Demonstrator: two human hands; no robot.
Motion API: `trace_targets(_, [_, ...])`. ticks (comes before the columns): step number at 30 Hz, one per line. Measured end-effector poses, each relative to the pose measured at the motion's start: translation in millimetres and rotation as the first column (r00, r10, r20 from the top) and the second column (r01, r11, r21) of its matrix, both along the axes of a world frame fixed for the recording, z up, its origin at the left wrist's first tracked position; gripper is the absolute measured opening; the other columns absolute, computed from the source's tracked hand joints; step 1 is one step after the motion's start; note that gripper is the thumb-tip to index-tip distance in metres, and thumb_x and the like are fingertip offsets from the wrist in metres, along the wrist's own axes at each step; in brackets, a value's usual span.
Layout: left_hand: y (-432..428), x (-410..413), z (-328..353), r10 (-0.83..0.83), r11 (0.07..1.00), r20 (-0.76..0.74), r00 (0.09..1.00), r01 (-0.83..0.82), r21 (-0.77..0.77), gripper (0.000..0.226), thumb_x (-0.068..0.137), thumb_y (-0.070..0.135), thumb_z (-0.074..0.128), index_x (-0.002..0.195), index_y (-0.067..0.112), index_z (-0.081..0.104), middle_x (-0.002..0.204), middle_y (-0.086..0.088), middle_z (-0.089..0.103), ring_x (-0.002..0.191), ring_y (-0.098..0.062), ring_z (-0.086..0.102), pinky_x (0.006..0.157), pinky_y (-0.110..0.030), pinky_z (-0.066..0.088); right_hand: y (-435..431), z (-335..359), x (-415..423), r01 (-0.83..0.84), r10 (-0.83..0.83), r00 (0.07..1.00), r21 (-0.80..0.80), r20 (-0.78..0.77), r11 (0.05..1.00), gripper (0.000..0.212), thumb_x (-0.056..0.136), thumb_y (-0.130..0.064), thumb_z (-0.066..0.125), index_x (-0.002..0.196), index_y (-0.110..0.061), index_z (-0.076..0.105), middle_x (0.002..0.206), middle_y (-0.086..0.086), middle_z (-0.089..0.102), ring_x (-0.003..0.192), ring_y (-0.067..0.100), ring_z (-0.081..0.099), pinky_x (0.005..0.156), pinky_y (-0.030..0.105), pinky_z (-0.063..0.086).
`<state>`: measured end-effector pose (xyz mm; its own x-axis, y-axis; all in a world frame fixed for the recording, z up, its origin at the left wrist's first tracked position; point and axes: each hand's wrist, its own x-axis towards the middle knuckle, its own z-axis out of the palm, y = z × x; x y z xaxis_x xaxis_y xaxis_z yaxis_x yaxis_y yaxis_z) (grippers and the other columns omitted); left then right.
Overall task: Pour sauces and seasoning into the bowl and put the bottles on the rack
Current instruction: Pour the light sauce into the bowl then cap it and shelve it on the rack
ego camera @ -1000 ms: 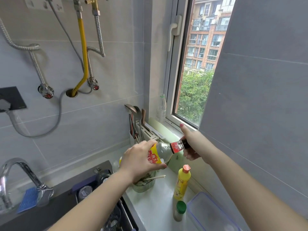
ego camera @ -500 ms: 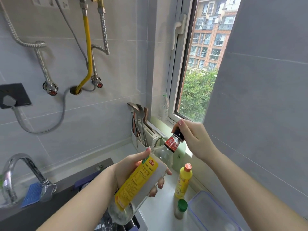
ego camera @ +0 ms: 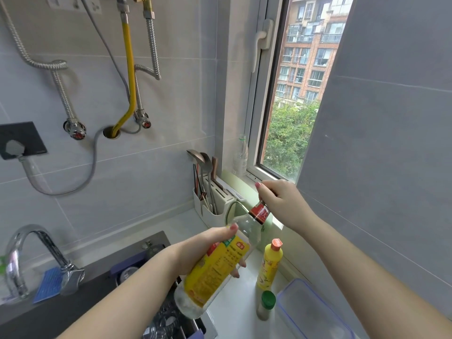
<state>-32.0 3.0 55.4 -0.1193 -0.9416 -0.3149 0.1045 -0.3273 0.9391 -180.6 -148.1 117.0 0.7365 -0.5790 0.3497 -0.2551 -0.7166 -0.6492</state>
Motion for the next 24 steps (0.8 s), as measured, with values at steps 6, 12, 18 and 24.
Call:
trace_targets(6, [-6, -29, -1, 0.392, 0.918, 0.757, 0.523, -0.164, -0.362, 0.061, 0.072, 0.081, 0.055, 0.109, 0.032, 0.054, 0.092, 0.008, 0.069, 0.083, -0.011, 0.067, 0.078, -0.035, 0.058, -15, -12, -5, 0.195, -0.17, 0.968, 0.128, -0.186, 0.972, 0.044, 0.097, -0.022, 0.042, 0.058, -0.001, 0.043, 0.057, 0.01, 0.046, 0.055, 0.02, 0.031, 0.056, 0.032, 0.023])
trace_targets(12, [-15, -34, -23, 0.505, 0.85, 0.86, -0.076, -0.13, -0.511, 0.078, 0.069, 0.085, 0.046, 0.127, 0.033, 0.044, 0.109, 0.009, 0.059, 0.098, -0.021, 0.057, 0.083, -0.036, 0.045, -17, -22, -4, 0.39, -0.23, 0.882, 0.366, -0.41, 0.845, 0.031, 0.091, -0.019, 0.038, 0.063, -0.008, 0.043, 0.048, 0.004, 0.034, 0.038, 0.016, 0.022, 0.044, 0.02, 0.019])
trace_targets(18, [-17, -32, -47, 0.622, 0.762, 0.716, -0.319, 0.036, -0.646, 0.074, 0.062, 0.063, 0.075, 0.121, 0.024, 0.052, 0.099, 0.0, 0.063, 0.084, -0.029, 0.058, 0.07, -0.04, 0.047, -13, -30, -8, 0.514, -0.107, 0.806, 0.599, -0.582, 0.615, 0.033, 0.092, -0.024, 0.039, 0.064, -0.011, 0.05, 0.049, 0.002, 0.035, 0.038, 0.016, 0.029, 0.045, 0.023, 0.024])
trace_targets(24, [-18, -28, -44, 0.65, 0.738, 0.666, -0.367, 0.094, -0.668, 0.065, 0.066, 0.048, 0.077, 0.121, 0.024, 0.053, 0.106, -0.002, 0.062, 0.09, -0.03, 0.057, 0.074, -0.043, 0.046, -13, -31, -8, 0.496, -0.128, 0.839, 0.645, -0.529, 0.581, 0.031, 0.096, -0.029, 0.045, 0.069, -0.014, 0.049, 0.062, 0.005, 0.047, 0.049, 0.019, 0.042, 0.047, 0.027, 0.033])
